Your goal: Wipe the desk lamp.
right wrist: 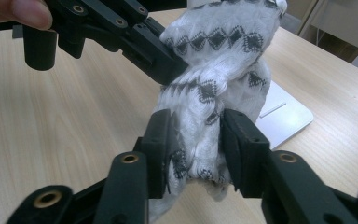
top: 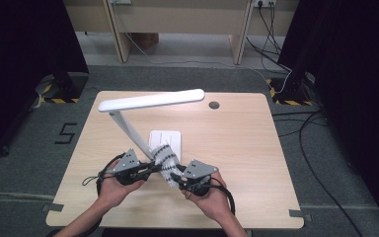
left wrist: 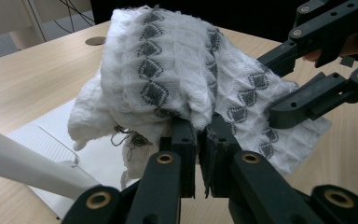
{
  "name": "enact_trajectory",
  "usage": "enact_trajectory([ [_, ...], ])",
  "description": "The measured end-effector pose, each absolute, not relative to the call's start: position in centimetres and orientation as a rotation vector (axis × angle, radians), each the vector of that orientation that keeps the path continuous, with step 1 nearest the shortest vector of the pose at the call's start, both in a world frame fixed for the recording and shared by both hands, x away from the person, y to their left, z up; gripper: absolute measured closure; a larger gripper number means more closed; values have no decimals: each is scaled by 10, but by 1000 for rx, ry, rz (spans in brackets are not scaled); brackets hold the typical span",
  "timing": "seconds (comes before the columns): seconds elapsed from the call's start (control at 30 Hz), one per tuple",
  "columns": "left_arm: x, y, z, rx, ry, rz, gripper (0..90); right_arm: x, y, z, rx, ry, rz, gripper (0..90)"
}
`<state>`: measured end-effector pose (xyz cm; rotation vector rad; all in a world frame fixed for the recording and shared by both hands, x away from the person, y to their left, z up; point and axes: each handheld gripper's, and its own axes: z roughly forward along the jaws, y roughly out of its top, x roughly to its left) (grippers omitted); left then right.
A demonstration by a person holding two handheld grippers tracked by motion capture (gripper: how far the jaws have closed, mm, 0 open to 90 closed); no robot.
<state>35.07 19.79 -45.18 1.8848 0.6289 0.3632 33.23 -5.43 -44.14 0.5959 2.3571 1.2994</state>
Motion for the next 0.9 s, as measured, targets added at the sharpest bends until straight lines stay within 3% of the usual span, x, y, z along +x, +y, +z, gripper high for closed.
enact_trajectory([
  [0.2, 352, 202, -449, 1882, 641, 385, 841, 333, -56, -438, 612, 2340, 1334, 537],
  [0.43, 351, 210, -450, 1885, 661, 394, 842, 332, -60, -429, 635, 2284, 1390, 514],
  [0.9, 340, 231, -435, 1869, 665, 438, 842, 356, -70, -432, 744, 2217, 1339, 637],
])
